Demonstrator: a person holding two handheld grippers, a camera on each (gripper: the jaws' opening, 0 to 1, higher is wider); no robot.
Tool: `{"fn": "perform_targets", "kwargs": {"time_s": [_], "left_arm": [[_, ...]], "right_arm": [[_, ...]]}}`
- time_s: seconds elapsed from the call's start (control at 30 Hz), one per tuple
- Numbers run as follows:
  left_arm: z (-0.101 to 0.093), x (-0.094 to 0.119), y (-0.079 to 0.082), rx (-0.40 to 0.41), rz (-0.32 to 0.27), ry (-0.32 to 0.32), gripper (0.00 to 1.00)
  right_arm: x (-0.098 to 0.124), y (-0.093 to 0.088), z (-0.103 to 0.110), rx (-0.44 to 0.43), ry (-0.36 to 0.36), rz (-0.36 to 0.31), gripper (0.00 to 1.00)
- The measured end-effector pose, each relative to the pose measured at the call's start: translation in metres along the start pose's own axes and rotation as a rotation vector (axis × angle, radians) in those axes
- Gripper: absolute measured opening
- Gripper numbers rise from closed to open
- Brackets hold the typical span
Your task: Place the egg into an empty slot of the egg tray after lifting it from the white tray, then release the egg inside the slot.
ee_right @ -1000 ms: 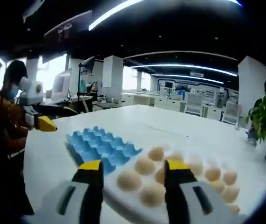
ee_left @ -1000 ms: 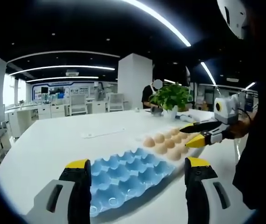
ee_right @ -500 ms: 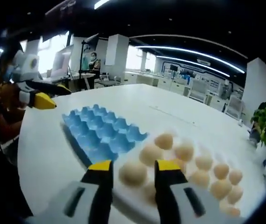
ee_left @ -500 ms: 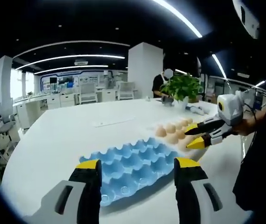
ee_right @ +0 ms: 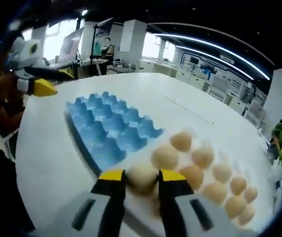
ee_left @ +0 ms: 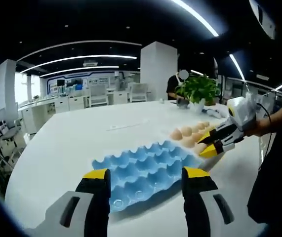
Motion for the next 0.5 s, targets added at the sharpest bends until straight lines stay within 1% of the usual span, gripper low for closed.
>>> {"fn": "perform_targets", "kwargs": {"time_s": [0.07, 0.2, 0.27, 0.4, 0.5], "left_arm": [[0.002, 0.000, -0.002, -0.001, 0.005, 0.005, 0.57], [0.004, 0.001, -0.004, -0.003, 0.014, 0.010, 0.56], [0.005, 0.001, -0.005, -0.002, 0.014, 0.012, 0.56], [0.006, 0.002, -0.006, -0.002, 0.017, 0.013, 0.55], [0.007, 0.002, -0.007, -0.009, 0.018, 0.015, 0.55]], "right_arm": [[0.000, 0.000, -0.002, -0.021, 0.015, 0.009, 0.26], [0.000, -0.001, -0.001, -0.018, 0.021, 0.016, 0.25], [0.001, -0.001, -0.002, -0.047, 0.023, 0.010, 0.24], [0.004, 0.003, -0.001, -0.003, 0.016, 0.005, 0.24], [0.011, 0.009, -0.005, -0.005, 0.008, -0.013, 0.24]]}}
Point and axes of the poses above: the point that each gripper's makers call its tool centre point, and the gripper's own axes: x roughly backward along the fingers, z roughly to its left, y roughly out of its top, the point moved 1 cm from there along x, roughly backward along the fingers, and after that the axes turned 7 degrees about y, right-handed, at the moved point
